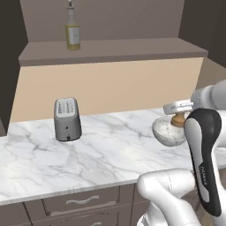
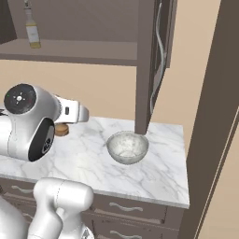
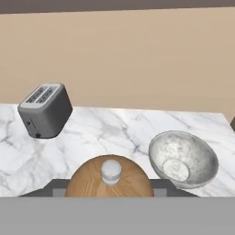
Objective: Retrieve the bottle and the shaker from the cabinet and place them next to the mixing bowl on the counter. Then add garlic from the fridge to the mixing bowl.
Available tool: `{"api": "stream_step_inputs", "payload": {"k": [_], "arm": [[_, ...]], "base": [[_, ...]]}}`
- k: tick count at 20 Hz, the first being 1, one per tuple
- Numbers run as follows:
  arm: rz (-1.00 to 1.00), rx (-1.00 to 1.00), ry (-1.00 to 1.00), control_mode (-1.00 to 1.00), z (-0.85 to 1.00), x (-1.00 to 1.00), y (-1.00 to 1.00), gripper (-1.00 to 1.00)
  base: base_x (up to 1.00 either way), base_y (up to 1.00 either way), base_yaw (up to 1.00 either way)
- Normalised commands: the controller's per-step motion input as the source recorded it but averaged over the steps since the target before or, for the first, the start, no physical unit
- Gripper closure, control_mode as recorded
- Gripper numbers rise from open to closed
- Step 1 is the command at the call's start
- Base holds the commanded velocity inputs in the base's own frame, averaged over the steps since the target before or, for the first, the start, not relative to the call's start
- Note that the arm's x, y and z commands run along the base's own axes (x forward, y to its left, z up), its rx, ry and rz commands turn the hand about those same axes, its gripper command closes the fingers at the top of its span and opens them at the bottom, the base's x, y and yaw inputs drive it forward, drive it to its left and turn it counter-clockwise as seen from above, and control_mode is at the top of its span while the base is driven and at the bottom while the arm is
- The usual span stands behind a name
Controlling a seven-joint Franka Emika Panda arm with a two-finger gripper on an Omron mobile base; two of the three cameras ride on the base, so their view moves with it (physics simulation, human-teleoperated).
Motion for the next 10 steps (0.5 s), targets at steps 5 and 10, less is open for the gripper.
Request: {"api": "stream_step_inputs", "payload": {"k": [5,10], "arm": [[-0.05,0.00,0.05,-1.00,-0.15,0.46,0.00,1.00],[-0.17,0.00,0.02,-1.00,-0.15,0.34,0.09,1.00]], "base": [[0.00,0.00,0.00],[0.00,0.00,0.00]]}}
